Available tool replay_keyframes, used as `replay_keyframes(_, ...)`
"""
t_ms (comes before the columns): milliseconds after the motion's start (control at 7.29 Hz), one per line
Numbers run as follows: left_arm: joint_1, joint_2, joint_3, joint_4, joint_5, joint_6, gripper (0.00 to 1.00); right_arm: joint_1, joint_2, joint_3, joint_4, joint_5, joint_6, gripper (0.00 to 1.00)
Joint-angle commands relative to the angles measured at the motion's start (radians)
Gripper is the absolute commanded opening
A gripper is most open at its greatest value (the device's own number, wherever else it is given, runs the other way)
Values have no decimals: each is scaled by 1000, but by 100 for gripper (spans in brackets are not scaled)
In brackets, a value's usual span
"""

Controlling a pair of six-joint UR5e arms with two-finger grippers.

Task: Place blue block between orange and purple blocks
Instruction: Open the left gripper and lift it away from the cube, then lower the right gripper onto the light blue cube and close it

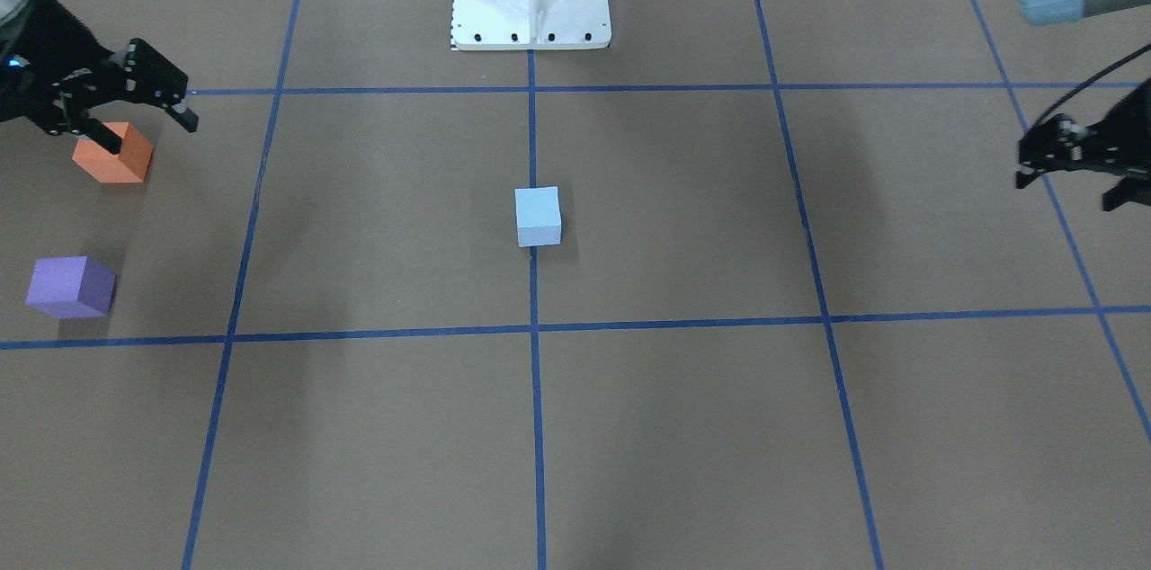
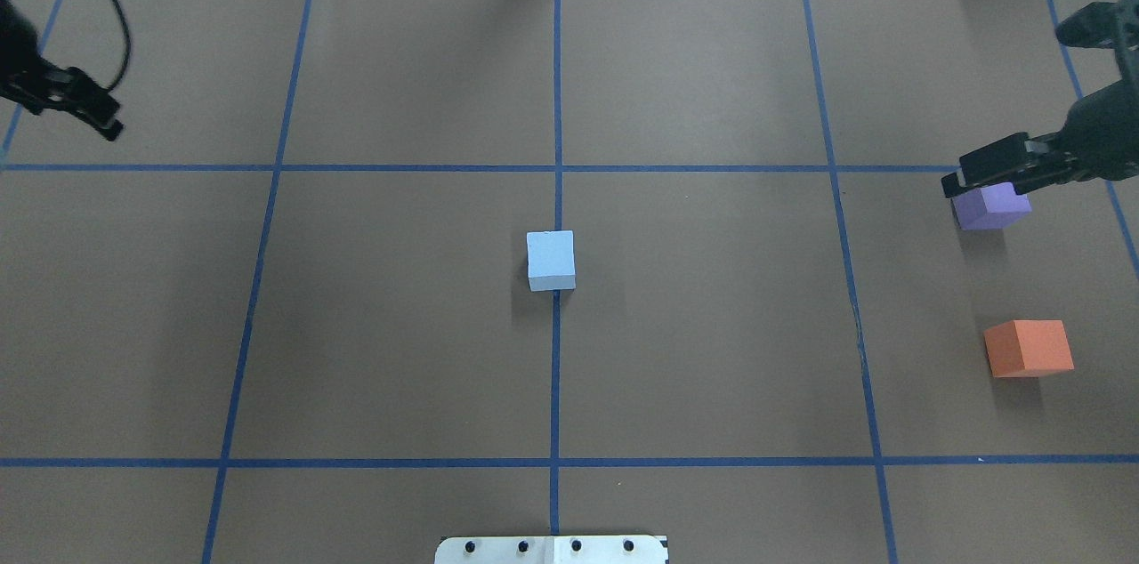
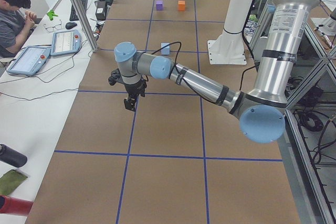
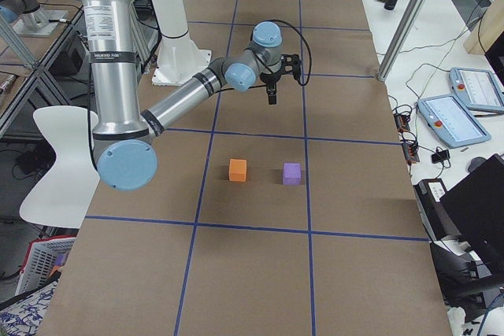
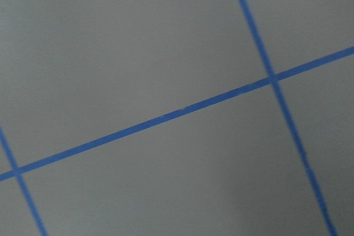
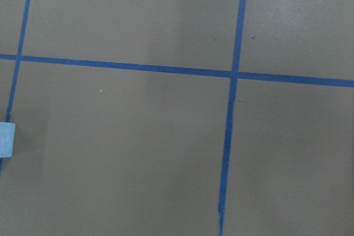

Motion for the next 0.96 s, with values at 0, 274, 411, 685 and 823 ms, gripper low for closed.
replay_keyframes(0, -182, 119, 50, -10, -27, 194, 100, -198, 250, 1, -277, -193, 122, 100)
replay_keyframes(274, -222, 150, 44, -7, -25, 233, 100, -386, 438, -117, -380, -407, 197, 100)
replay_keyframes(411, -222, 152, 44, -7, -27, 233, 100, -404, 549, -251, -363, -412, 257, 100)
replay_keyframes(685, -222, 153, 44, -7, -27, 232, 100, -418, 670, -407, -322, -426, 265, 100)
replay_keyframes(823, -222, 159, 43, -7, -28, 229, 100, -417, 722, -494, -300, -429, 264, 100)
